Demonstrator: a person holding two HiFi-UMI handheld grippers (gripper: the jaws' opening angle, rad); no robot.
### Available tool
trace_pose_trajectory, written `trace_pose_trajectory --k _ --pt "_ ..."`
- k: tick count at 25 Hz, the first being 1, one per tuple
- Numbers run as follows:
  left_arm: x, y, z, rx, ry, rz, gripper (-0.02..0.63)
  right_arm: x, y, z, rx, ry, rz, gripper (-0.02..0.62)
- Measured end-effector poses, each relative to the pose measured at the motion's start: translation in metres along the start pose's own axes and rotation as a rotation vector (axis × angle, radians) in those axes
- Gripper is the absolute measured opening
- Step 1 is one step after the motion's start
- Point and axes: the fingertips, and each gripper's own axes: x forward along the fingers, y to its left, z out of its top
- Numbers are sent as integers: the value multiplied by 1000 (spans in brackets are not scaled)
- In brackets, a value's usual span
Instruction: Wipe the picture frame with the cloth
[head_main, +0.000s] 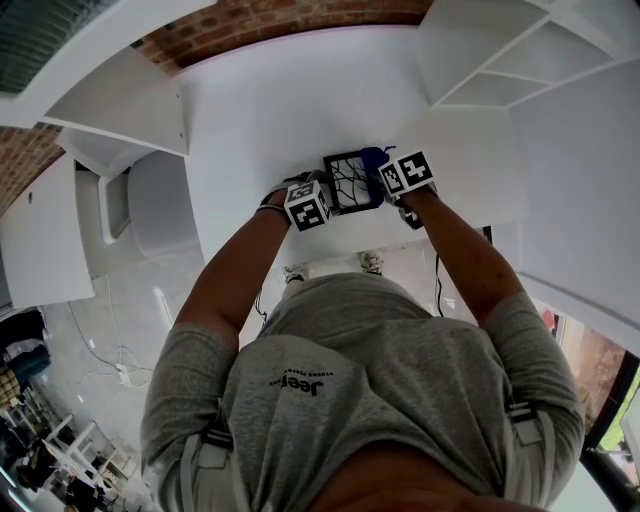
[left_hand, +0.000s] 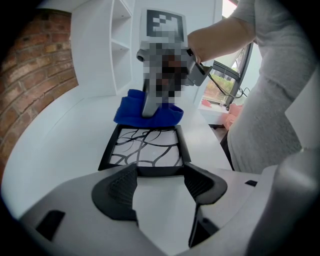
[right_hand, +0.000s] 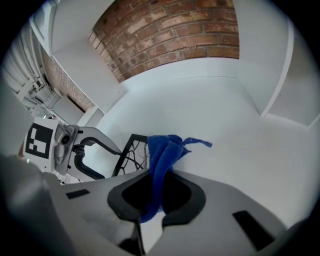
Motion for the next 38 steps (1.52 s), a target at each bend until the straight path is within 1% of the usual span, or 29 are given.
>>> trace_pose_trajectory --k 5,15,19,22,27,30,34,38 --pt "0 1 -1 0 6 1 296 -3 7 -20 11 25 6 51" --pt "1 0 0 3 17 2 296 -16 26 -78 47 82 44 51" --pt "3 2 -1 4 24 9 296 -17 31 -91 54 92 55 51" --pt "3 1 -3 6 32 7 296 -18 32 -92 57 93 57 51" --pt "0 0 2 3 29 4 296 -18 31 -90 54 92 59 51" --pt "0 0 1 3 29 3 296 -23 33 -79 65 60 69 51" --pt "2 6 -4 9 39 30 296 -28 34 -35 65 -30 86 51" --pt "0 -1 2 3 35 2 296 -17 30 11 39 -62 64 51"
